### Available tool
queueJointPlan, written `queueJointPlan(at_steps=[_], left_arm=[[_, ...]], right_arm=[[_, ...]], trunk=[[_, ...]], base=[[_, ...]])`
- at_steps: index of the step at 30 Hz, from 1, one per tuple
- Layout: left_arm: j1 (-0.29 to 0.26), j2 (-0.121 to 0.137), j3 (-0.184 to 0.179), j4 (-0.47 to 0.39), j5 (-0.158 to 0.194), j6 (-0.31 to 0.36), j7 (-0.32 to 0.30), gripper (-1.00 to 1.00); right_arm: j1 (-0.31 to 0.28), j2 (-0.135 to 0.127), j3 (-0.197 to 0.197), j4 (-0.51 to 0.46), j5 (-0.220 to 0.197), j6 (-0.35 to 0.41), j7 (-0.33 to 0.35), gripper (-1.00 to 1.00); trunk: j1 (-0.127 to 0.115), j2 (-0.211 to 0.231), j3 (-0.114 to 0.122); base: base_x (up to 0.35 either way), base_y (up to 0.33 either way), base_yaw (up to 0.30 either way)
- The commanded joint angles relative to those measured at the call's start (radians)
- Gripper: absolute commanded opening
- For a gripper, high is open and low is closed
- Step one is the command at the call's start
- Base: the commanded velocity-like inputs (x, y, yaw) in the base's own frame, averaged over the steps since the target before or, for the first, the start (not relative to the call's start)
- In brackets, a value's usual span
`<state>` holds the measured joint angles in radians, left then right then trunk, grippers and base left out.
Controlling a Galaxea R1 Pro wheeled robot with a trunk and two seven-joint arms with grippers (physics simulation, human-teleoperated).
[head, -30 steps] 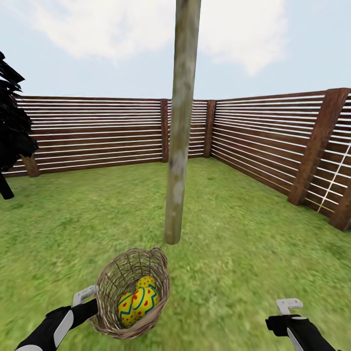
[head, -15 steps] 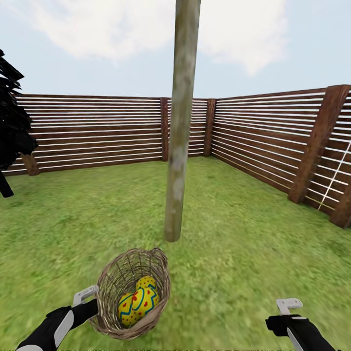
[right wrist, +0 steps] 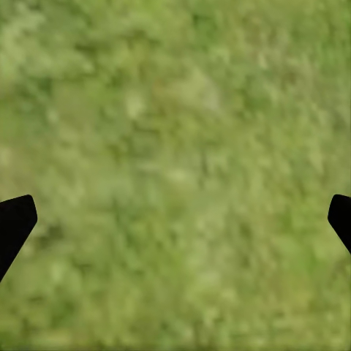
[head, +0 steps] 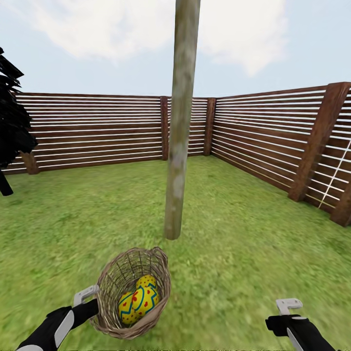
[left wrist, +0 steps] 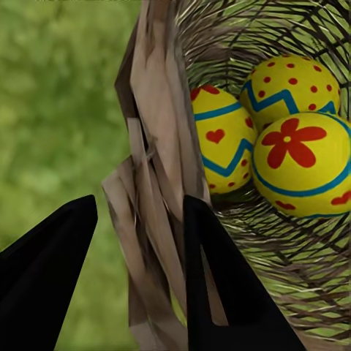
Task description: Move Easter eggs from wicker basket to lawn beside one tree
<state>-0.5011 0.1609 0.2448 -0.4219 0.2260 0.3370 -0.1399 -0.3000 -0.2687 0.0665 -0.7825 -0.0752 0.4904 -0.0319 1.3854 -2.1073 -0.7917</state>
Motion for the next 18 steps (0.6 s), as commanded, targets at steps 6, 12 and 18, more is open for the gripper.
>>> queueJointPlan(at_steps=[6,12,18], left_arm=[[-0.001,-0.001,0.007,-0.003,0.01,0.008,-0.004,-1.0],[-0.001,-0.001,0.007,-0.003,0.011,0.007,-0.007,-1.0],[-0.001,-0.007,0.007,-0.001,0.01,-0.011,-0.01,1.0]], right_arm=[[-0.001,-0.001,0.004,-0.001,-0.008,0.004,-0.003,1.0],[0.0,-0.001,0.004,-0.001,-0.007,0.004,-0.003,1.0],[0.0,-0.001,0.003,-0.001,-0.006,0.004,-0.004,1.0]], trunk=[[0.019,-0.036,-0.017],[0.023,-0.043,-0.02],[0.023,-0.043,-0.02]], base=[[0.0,0.0,0.0],[0.0,0.0,0.0],[0.0,0.0,0.0]])
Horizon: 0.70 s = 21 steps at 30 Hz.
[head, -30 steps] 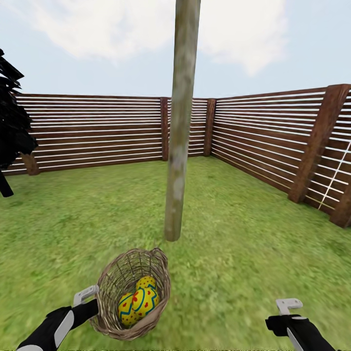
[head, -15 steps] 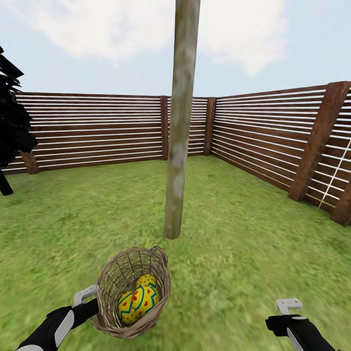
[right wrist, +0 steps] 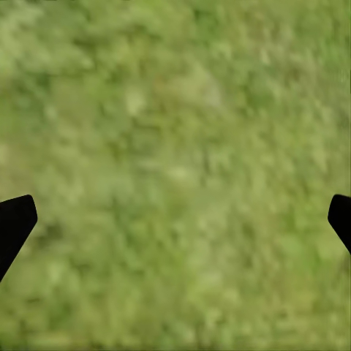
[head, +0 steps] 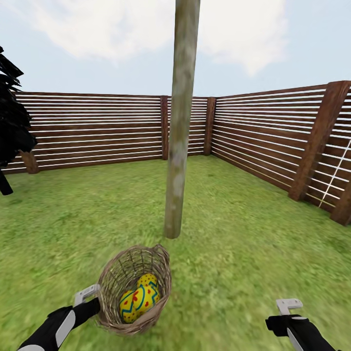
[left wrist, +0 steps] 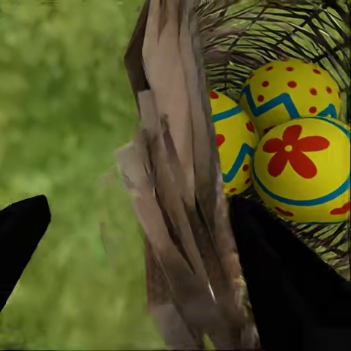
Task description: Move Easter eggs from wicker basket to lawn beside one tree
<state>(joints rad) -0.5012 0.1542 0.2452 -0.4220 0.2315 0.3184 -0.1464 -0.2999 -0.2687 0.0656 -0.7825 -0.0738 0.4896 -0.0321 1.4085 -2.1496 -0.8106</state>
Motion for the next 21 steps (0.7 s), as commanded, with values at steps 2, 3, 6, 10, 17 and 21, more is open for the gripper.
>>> queueJointPlan(at_steps=[2,3,6,10,17,21], left_arm=[[0.0,-0.001,0.006,-0.001,0.006,0.006,-0.003,1.0],[0.0,-0.001,0.006,-0.001,0.006,0.005,-0.003,1.0],[0.0,-0.004,0.006,-0.001,0.006,0.005,-0.002,1.0],[0.0,-0.008,0.006,0.0,0.005,0.005,-0.003,1.0],[0.0,-0.019,0.006,0.0,0.005,0.005,-0.003,1.0],[0.0,-0.022,0.005,0.0,0.003,0.007,0.002,1.0]], right_arm=[[-0.001,-0.001,0.004,0.002,-0.007,0.005,-0.003,1.0],[-0.001,-0.001,0.003,0.004,-0.007,0.004,-0.003,1.0],[-0.001,0.0,0.005,0.006,-0.007,0.004,-0.003,1.0],[-0.001,0.0,0.005,0.006,-0.008,0.004,-0.003,1.0],[-0.001,0.0,0.004,0.006,-0.008,0.004,-0.003,1.0],[0.0,0.0,0.005,0.006,-0.008,0.004,-0.003,1.0]], trunk=[[0.0,0.0,-0.001],[0.0,0.0,-0.001],[0.0,0.0,-0.001],[0.0,0.0,-0.001],[0.0,0.0,-0.001],[-0.015,0.028,0.012]], base=[[0.0,0.0,0.0],[0.0,0.0,0.0],[0.0,0.0,0.0],[0.0,0.0,0.0],[0.0,0.0,0.0],[0.0,0.0,0.0]])
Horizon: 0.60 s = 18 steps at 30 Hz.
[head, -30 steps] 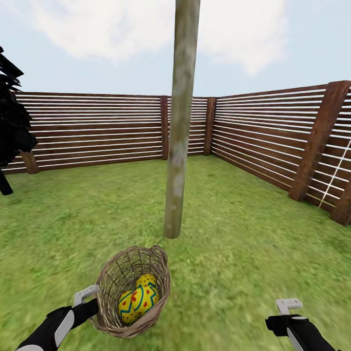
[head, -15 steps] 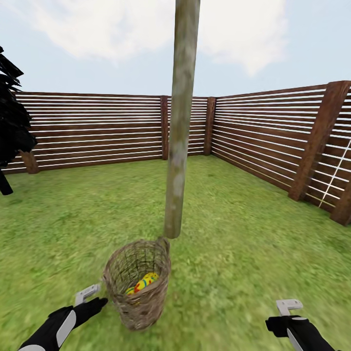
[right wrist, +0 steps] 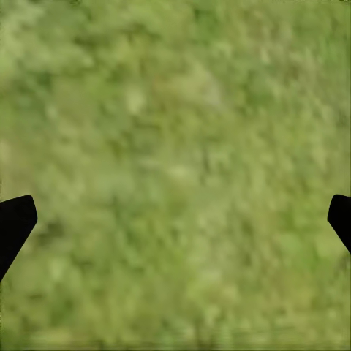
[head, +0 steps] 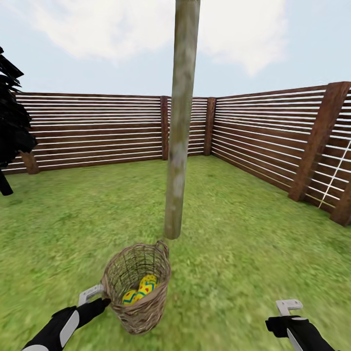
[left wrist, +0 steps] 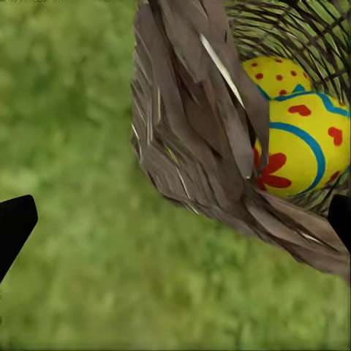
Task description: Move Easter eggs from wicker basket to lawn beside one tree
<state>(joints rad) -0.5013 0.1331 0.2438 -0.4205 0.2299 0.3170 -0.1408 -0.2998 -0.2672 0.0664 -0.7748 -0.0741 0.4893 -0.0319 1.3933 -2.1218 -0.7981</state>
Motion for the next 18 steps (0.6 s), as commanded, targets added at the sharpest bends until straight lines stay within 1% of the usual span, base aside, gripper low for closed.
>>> queueJointPlan(at_steps=[1,18], left_arm=[[0.0,-0.001,0.006,-0.001,0.005,0.008,-0.003,1.0],[0.0,-0.001,0.003,-0.001,0.003,0.008,-0.003,1.0]], right_arm=[[-0.001,-0.001,0.004,-0.001,-0.007,0.005,-0.003,1.0],[-0.001,-0.001,0.004,-0.001,-0.005,0.005,-0.003,1.0]], trunk=[[-0.004,0.007,0.002],[-0.069,0.126,0.055]], base=[[0.0,0.0,0.0],[0.0,0.0,0.0]])
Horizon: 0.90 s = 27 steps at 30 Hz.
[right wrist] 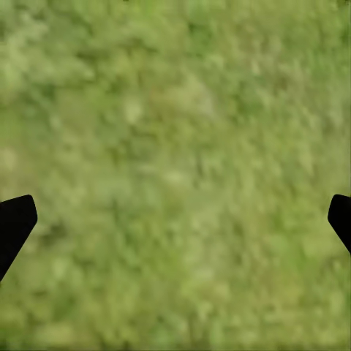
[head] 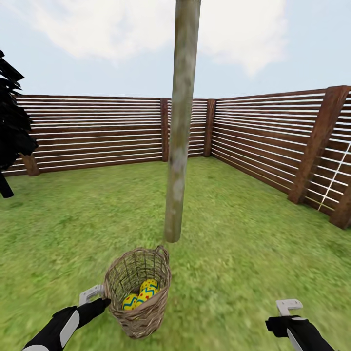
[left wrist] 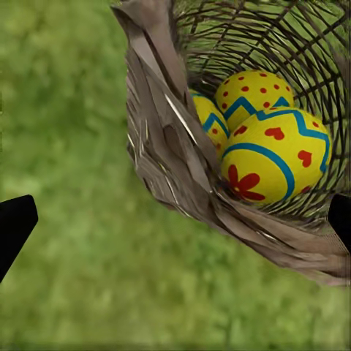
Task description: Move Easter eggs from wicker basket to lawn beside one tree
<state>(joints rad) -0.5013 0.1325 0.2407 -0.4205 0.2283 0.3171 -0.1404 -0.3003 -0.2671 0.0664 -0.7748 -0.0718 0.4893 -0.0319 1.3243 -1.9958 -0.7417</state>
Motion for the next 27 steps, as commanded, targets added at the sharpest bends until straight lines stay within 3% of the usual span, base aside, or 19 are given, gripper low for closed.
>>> queueJointPlan(at_steps=[1,7,20,27], left_arm=[[0.0,-0.001,0.006,-0.001,0.005,0.008,-0.004,1.0],[0.0,-0.001,0.006,-0.001,0.005,0.008,-0.004,1.0],[0.0,-0.014,0.006,-0.001,0.002,0.008,-0.002,1.0],[0.0,-0.013,0.008,-0.001,0.003,0.008,-0.002,1.0]], right_arm=[[0.0,-0.001,0.005,-0.001,-0.009,0.005,-0.003,1.0],[0.0,-0.001,0.007,-0.001,-0.006,0.006,-0.002,1.0],[0.0,0.002,0.008,-0.001,-0.003,0.005,-0.003,1.0],[0.0,0.008,0.01,-0.001,-0.002,0.005,-0.003,1.0]], trunk=[[-0.004,0.007,0.002],[-0.027,0.049,0.022],[-0.077,0.14,0.07],[-0.104,0.189,0.093]], base=[[0.0,0.0,0.0],[0.0,0.0,-0.082],[0.0,0.0,-0.269],[0.0,0.0,-0.047]])
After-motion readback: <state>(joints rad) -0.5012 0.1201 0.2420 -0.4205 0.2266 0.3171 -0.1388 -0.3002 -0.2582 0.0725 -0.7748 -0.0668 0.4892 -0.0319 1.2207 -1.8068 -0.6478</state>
